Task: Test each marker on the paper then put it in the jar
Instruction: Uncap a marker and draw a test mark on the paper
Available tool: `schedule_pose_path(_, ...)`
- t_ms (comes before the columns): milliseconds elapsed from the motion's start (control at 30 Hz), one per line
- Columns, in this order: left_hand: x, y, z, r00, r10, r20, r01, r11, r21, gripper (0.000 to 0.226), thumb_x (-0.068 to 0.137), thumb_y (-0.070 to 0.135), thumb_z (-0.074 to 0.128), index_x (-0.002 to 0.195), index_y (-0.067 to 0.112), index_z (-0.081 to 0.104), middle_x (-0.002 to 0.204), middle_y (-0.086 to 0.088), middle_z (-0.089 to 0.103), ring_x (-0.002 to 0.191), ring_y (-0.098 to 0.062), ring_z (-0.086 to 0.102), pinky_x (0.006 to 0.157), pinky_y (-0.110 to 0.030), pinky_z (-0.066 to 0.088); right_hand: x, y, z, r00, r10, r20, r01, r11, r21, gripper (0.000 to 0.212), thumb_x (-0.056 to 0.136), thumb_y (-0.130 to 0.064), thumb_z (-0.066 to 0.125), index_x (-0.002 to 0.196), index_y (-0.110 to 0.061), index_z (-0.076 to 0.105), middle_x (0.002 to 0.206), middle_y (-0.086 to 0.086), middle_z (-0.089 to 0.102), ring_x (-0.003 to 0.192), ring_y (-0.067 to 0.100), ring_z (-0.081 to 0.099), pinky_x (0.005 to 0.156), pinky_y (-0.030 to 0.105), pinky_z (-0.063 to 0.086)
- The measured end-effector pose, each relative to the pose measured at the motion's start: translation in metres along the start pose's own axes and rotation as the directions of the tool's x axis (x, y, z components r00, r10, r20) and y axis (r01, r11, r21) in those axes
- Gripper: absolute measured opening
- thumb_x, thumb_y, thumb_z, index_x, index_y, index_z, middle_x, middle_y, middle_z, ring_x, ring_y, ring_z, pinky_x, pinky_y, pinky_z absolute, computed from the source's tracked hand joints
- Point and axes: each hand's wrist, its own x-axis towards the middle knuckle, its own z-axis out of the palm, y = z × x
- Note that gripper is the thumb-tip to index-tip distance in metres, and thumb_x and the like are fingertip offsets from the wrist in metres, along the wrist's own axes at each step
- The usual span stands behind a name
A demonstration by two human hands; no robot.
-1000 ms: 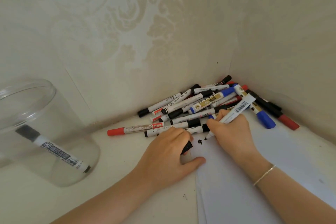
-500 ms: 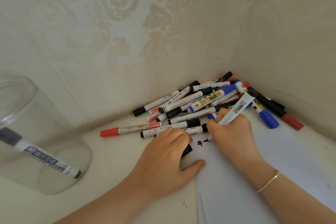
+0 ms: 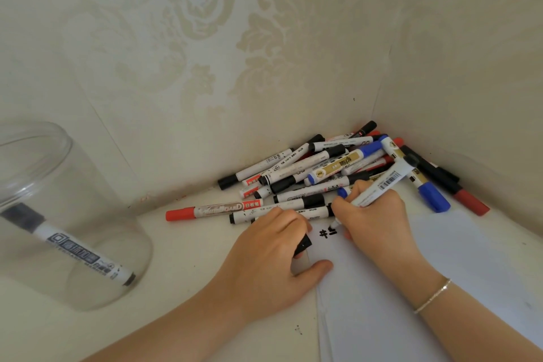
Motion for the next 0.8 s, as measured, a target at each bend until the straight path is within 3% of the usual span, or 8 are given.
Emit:
schedule_pose_path(167, 0.0, -0.001, 0.0, 1.0, -0.002, -0.002, 0.002, 1.0, -0.009, 0.041, 0.081, 0.059, 0.053, 0.097, 0.022, 0.061, 0.097, 0.015, 0.058, 0.09, -0.003, 0.05, 0.073, -0.015, 0.04, 0.001, 0.0, 0.001, 1.0, 0.018, 0.02, -0.017, 0.999, -0.027, 0.02, 0.078, -0.003, 0.062, 0.066, 0.003, 0.048, 0.063, 0.013, 0.041, 0.058, 0.022, 0.039, 0.053, 0.032, 0.039)
schedule_pose_path(300, 0.0, -0.001, 0.001, 1.0, 0.006, -0.006, -0.006, 1.0, -0.007, 0.042, 0.081, 0.059, 0.053, 0.097, 0.021, 0.061, 0.098, 0.013, 0.059, 0.091, -0.006, 0.053, 0.074, -0.019, 0.043, 0.001, 0.0, 0.0, 1.0, 0.006, -0.013, -0.006, 1.0, 0.016, 0.022, 0.081, -0.004, 0.062, 0.07, 0.009, 0.047, 0.061, 0.014, 0.048, 0.057, 0.023, 0.045, 0.055, 0.032, 0.045)
schedule_pose_path(400, -0.001, -0.001, 0.001, 1.0, 0.005, -0.007, -0.005, 1.0, -0.007, 0.042, 0.08, 0.059, 0.054, 0.097, 0.021, 0.062, 0.097, 0.013, 0.059, 0.09, -0.005, 0.053, 0.075, -0.016, 0.039, 0.0, 0.0, 0.001, 1.0, -0.009, 0.0, 0.009, 1.0, 0.001, 0.025, 0.082, -0.003, 0.061, 0.064, 0.0, 0.043, 0.06, 0.008, 0.043, 0.053, 0.015, 0.041, 0.046, 0.017, 0.039)
schedule_pose_path(500, 0.0, -0.002, 0.002, 1.0, 0.007, -0.015, -0.007, 1.0, -0.017, 0.041, 0.08, 0.058, 0.056, 0.097, 0.021, 0.062, 0.096, 0.013, 0.059, 0.09, -0.004, 0.051, 0.076, -0.016, 0.037, 0.001, 0.002, 0.002, 1.0, -0.005, 0.017, 0.004, 1.0, 0.007, 0.028, 0.081, -0.002, 0.06, 0.064, -0.006, 0.039, 0.06, 0.006, 0.037, 0.052, 0.012, 0.035, 0.042, 0.015, 0.032)
schedule_pose_path(600, 0.0, -0.003, 0.001, 1.0, 0.01, -0.017, -0.01, 1.0, -0.028, 0.042, 0.08, 0.058, 0.054, 0.096, 0.02, 0.06, 0.097, 0.012, 0.058, 0.089, -0.005, 0.05, 0.076, -0.018, 0.038, 0.001, -0.001, -0.004, 0.998, -0.03, 0.048, 0.023, 0.989, 0.146, 0.022, 0.084, -0.003, 0.063, 0.068, -0.001, 0.048, 0.057, 0.01, 0.046, 0.046, 0.013, 0.041, 0.04, 0.014, 0.037)
schedule_pose_path(700, 0.0, -0.002, -0.004, 1.0, 0.013, -0.01, -0.014, 0.998, -0.054, 0.034, 0.087, 0.056, 0.05, 0.086, 0.022, 0.05, 0.089, 0.013, 0.049, 0.079, -0.005, 0.043, 0.068, -0.018, 0.034, -0.005, -0.011, -0.009, 0.98, -0.109, 0.166, 0.046, 0.937, 0.346, 0.023, 0.082, -0.012, 0.071, 0.076, 0.002, 0.054, 0.049, 0.011, 0.052, 0.038, 0.014, 0.046, 0.04, 0.019, 0.042)
schedule_pose_path(800, 0.0, 0.0, -0.009, 1.0, -0.029, 0.006, 0.03, 0.993, -0.11, 0.031, 0.095, 0.052, 0.037, 0.074, 0.03, 0.029, 0.074, 0.014, 0.033, 0.066, -0.006, 0.032, 0.058, -0.018, 0.026, -0.009, -0.017, -0.009, 0.931, -0.13, 0.341, -0.089, 0.826, 0.557, 0.023, 0.076, -0.019, 0.068, 0.075, 0.001, 0.056, 0.055, 0.013, 0.052, 0.044, 0.018, 0.05, 0.045, 0.026, 0.045)
